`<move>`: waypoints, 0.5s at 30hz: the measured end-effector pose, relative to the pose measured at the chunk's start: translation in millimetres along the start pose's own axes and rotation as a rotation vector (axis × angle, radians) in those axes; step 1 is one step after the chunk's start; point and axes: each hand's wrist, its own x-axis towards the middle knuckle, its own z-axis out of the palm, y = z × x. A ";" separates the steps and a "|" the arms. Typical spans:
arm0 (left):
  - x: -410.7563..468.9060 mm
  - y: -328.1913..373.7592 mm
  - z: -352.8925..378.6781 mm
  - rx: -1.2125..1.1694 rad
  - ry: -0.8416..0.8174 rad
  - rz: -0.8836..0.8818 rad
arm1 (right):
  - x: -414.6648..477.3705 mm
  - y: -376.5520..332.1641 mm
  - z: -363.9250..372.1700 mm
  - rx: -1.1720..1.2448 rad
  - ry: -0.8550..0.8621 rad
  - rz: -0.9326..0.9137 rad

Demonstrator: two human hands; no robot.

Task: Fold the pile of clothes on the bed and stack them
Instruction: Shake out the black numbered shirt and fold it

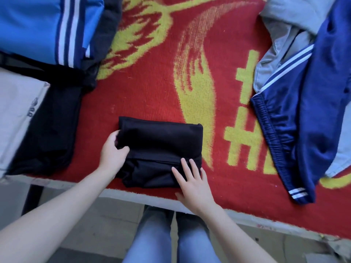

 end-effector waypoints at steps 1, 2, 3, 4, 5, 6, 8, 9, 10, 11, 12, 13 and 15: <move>-3.5 -4.0 -5.2 0.113 0.052 0.027 | 2.6 -1.0 4.3 -0.019 -0.029 -0.002; -7.1 -7.7 -9.8 0.282 0.140 0.172 | 5.7 -2.6 8.5 -0.029 -0.049 0.001; -11.0 -10.7 -12.4 0.455 0.216 0.430 | 8.4 -3.9 9.6 -0.047 -0.041 0.003; -15.1 -14.1 -12.0 0.614 0.258 0.748 | 10.8 -4.9 9.1 -0.068 -0.023 -0.001; -19.5 -18.0 -8.3 0.741 0.231 1.065 | 12.4 -5.2 9.1 -0.089 0.009 -0.009; -22.7 -24.7 -1.3 0.852 0.144 1.284 | 14.3 -4.6 9.4 -0.105 0.035 -0.016; -26.0 -40.3 13.0 1.057 -0.052 1.371 | 19.0 -2.1 9.6 -0.139 0.065 -0.034; -23.5 -49.3 18.7 1.156 -0.135 1.283 | 21.6 -1.2 9.5 -0.148 0.068 -0.043; -18.8 -54.2 21.7 1.231 -0.204 1.183 | 24.1 -0.3 9.7 -0.155 0.064 -0.052; -14.0 -54.1 22.6 1.275 -0.246 1.115 | 26.5 0.8 10.0 -0.165 0.065 -0.060; -9.3 -51.5 22.4 1.292 -0.266 1.078 | 28.6 2.3 9.4 -0.174 0.068 -0.065; -4.5 -48.3 22.3 1.286 -0.268 1.072 | 31.3 4.8 8.8 -0.189 0.089 -0.076; 2.4 -41.9 20.5 1.232 -0.215 1.122 | 37.3 12.8 4.8 -0.207 0.186 -0.127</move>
